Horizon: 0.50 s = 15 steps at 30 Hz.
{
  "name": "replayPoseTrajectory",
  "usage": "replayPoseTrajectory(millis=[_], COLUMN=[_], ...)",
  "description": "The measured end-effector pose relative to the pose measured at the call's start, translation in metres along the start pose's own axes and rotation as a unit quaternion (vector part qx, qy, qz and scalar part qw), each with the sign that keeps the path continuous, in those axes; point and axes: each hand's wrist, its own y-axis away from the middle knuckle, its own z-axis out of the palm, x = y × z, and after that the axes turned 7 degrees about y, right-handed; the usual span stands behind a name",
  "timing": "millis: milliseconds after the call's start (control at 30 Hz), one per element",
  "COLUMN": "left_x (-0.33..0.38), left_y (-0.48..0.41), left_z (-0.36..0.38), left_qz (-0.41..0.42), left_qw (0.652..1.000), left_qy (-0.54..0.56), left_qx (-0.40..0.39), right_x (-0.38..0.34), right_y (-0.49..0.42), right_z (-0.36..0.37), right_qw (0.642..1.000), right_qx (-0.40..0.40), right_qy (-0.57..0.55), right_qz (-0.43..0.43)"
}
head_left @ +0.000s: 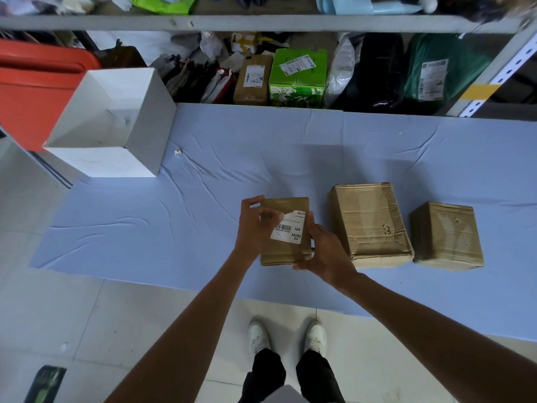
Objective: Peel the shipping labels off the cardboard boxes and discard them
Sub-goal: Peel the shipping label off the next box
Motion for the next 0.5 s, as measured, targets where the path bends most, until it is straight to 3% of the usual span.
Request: replayPoseTrajectory(millis=[500], left_x=[-0.0037], left_y=[-0.0020], left_z=[-0.0003], left_qz=[0.005], left_qw=[1.000], left_qy=[0.005], left_qx=[-0.024], right_x=[-0.0006], right_y=[-0.0011], right_z=[0.0001], right_qw=[1.000], right_qx=[-0.004], right_qy=[0.001], right_qz=[-0.004])
